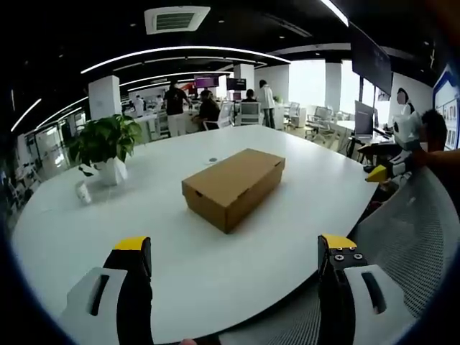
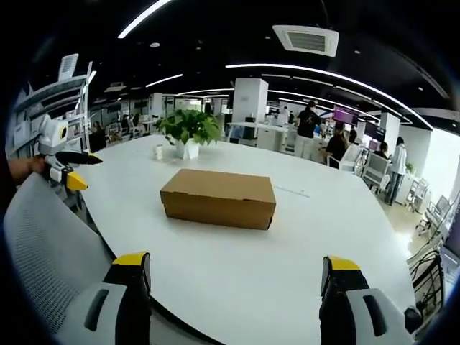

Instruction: Operate the shoe box by opening the lid, removing the specified soft item, and placing it in the target area until the item is outside and the box remains undamaged.

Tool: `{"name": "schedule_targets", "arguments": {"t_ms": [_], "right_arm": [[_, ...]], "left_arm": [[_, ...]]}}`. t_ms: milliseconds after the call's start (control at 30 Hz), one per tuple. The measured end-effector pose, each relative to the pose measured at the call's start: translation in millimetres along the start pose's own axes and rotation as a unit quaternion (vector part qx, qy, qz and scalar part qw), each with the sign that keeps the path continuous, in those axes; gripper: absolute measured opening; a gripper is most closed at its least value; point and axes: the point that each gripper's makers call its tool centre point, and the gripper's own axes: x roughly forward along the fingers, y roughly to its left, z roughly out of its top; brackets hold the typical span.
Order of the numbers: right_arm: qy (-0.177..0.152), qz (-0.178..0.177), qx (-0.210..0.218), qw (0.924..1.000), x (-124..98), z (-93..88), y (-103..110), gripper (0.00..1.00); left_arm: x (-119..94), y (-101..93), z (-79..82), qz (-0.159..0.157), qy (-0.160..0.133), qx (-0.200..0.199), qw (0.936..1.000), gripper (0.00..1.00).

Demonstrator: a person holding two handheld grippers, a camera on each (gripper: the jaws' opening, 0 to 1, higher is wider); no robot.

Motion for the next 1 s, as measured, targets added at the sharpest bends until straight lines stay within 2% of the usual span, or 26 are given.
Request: {"name": "schedule_targets", "arguments": {"t_ms": [567, 800, 1000], "right_arm": [[0.0, 0.0, 0.007, 1.0, -0.2, 1.6, 0.7, 0.99], [0.001, 0.003, 0.009, 1.0, 0.2, 1.4, 1.0, 0.99], [0.005, 0.005, 0.005, 1.0, 0.1, 0.7, 1.0, 0.99]], "left_arm": [[0.4, -0.8, 2.4, -0.004, -0.003, -0.012, 0.9999, 1.0], [0.1, -2.7, 5.5, -0.003, -0.001, 0.001, 1.0, 1.0], [-1.7, 0.1, 9.2, 0.002, -0.008, -0.011, 0.9999, 1.0]]}}
